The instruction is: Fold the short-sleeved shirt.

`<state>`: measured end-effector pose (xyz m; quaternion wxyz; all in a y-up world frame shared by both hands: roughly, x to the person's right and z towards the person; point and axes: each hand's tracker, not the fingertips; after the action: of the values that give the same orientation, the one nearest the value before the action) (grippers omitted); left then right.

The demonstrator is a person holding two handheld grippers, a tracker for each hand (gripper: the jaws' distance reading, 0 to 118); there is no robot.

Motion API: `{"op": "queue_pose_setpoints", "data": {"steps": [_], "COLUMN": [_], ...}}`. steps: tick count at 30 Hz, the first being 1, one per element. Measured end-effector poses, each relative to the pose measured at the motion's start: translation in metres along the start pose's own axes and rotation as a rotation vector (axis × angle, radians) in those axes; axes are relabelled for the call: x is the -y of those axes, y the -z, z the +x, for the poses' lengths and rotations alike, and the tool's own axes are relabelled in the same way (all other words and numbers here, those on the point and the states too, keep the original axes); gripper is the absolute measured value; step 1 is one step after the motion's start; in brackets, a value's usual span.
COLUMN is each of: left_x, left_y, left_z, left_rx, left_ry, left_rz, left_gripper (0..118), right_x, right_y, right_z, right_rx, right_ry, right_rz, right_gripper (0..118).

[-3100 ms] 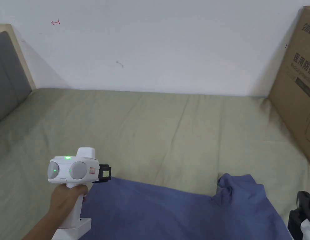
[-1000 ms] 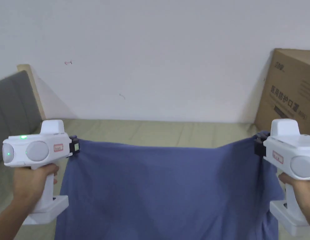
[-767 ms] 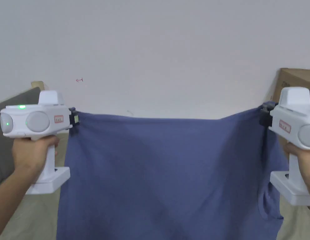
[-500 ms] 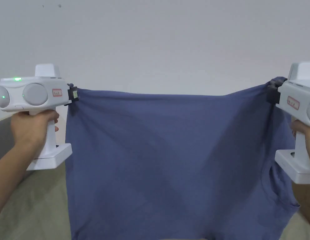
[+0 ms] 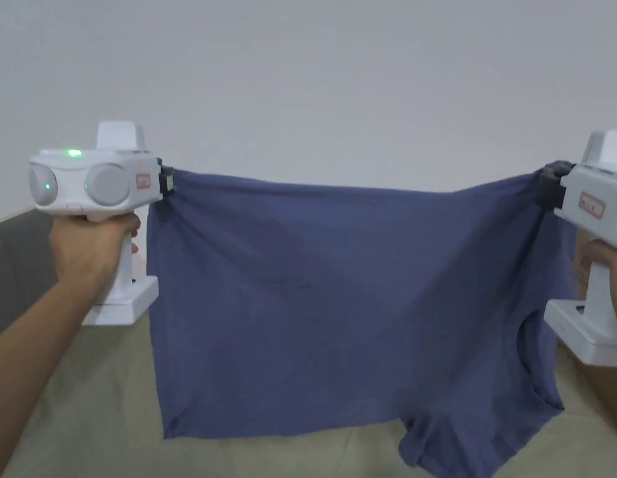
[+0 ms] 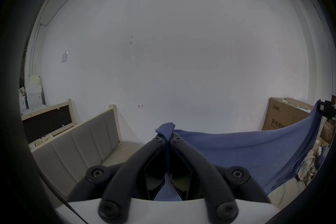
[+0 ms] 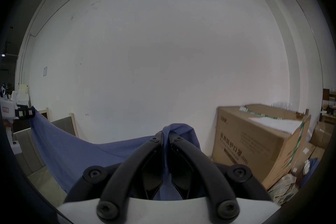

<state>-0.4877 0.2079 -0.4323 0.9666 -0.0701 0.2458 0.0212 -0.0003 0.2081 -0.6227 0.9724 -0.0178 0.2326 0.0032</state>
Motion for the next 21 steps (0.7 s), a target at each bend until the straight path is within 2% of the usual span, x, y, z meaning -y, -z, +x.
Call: {"op": "queue_pose_setpoints", "data": {"steps": [2,11,16,21], "left_x": [0.021,0.136,0.198,0.256], "left_y": [0.016,0.035,0.013,-0.039], "left_z": [0.004,0.012,0.007,-0.005], "left_rx": [-0.001,0.040,0.051,0.051], "left_ry": [0.001,0.001,-0.020,-0.045], "left_rz": [-0.019,-0.127,-0.235,-0.328], "left_gripper": [1,1,1,1], "right_x": [0.021,0.124,0.182,0.233], "right_y": [0.010,0.020,-0.010,-0.070], "right_z": [0.005,0.015,0.013,0.013], "right_rx": [-0.005,-0.021,-0.033,-0.060], "right_ry": [0.023,0.010,0.016,0.057], "right_rz": [-0.020,-0.151,-0.241,-0.331], "right_gripper": [3,3,3,3]}}
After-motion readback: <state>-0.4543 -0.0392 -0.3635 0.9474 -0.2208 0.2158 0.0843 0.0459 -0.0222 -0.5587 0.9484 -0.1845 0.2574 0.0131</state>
